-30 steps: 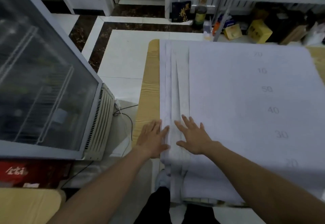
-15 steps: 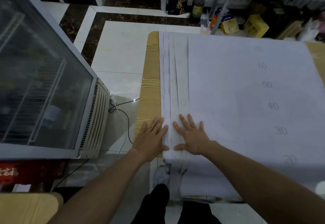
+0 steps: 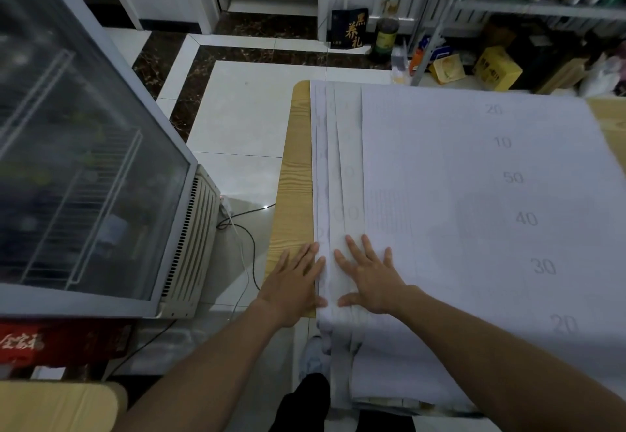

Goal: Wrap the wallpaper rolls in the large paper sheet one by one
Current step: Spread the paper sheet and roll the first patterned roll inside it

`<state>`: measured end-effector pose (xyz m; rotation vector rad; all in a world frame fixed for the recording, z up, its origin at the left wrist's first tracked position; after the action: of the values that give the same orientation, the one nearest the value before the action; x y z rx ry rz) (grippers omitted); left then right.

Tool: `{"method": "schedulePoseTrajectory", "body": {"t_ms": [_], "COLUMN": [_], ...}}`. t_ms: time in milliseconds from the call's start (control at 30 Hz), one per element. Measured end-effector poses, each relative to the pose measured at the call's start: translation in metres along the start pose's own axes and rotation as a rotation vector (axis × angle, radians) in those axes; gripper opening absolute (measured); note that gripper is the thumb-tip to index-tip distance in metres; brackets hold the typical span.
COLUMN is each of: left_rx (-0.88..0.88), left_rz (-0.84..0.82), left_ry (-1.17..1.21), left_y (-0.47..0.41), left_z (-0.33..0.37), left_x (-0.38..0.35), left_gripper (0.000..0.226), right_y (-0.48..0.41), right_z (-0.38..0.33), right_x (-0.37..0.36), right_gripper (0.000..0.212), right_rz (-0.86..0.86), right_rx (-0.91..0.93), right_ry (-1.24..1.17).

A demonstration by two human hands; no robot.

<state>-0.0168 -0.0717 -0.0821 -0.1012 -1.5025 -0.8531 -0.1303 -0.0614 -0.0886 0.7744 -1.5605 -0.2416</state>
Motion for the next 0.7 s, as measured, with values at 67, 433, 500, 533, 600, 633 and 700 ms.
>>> {"method": "schedulePoseTrajectory", "body": {"t_ms": [67, 433, 500, 533, 600, 633, 700], "left_rx": [0.003, 0.006, -0.005, -0.012, -0.02, -0.021, -0.02], "left_rz": [0.024, 0.0, -0.007, -0.01, -0.018, -0.021, -0.016], "left_ry": [0.019, -0.021, -0.035, -0.039, -0.04, -0.04, -0.042], "left_y": [0.0, -0.01, -0.011, -0.011, -0.011, -0.011, -0.01], "left_z": [-0.001, -0.012, -0.013, -0.013, -0.014, -0.014, -0.014], "left_x": [0.007, 0.006, 0.004, 0.004, 0.004, 0.003, 0.003], "left_gripper": [0.09, 0.109, 0.11, 0.111, 0.111, 0.111, 0.111], "right_y": [0.001, -0.011, -0.013, -0.014, -0.015, -0.016, -0.017], "right_z": [0.003, 0.016, 0.013, 0.011, 0.008, 0.008, 0.007], "right_x": [0.007, 0.01, 0.01, 0.01, 0.01, 0.01, 0.01], "right_gripper": [0.097, 0.111, 0.111, 0.111, 0.111, 0.111, 0.111], "right_rz": [0.022, -0.005, -0.003, -0.002, -0.003, -0.005, -0.008], "right_rx": [-0.001, -0.027, -0.018, -0.012, -0.004, -0.001, 0.007], "right_ry": [-0.014, -0.007, -0.001, 0.001, 0.006, 0.01, 0.018]}}
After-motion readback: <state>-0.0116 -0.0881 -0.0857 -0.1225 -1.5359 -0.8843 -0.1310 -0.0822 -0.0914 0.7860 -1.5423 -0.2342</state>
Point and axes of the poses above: each hand's wrist, its own y-axis away from the middle knuckle, its own x-axis out of the back of the hand, z = x × y, the point moved 10 cm from there along -y, towards the middle knuckle, and after that the axes turned 5 degrees about x, right-handed, at the moved point
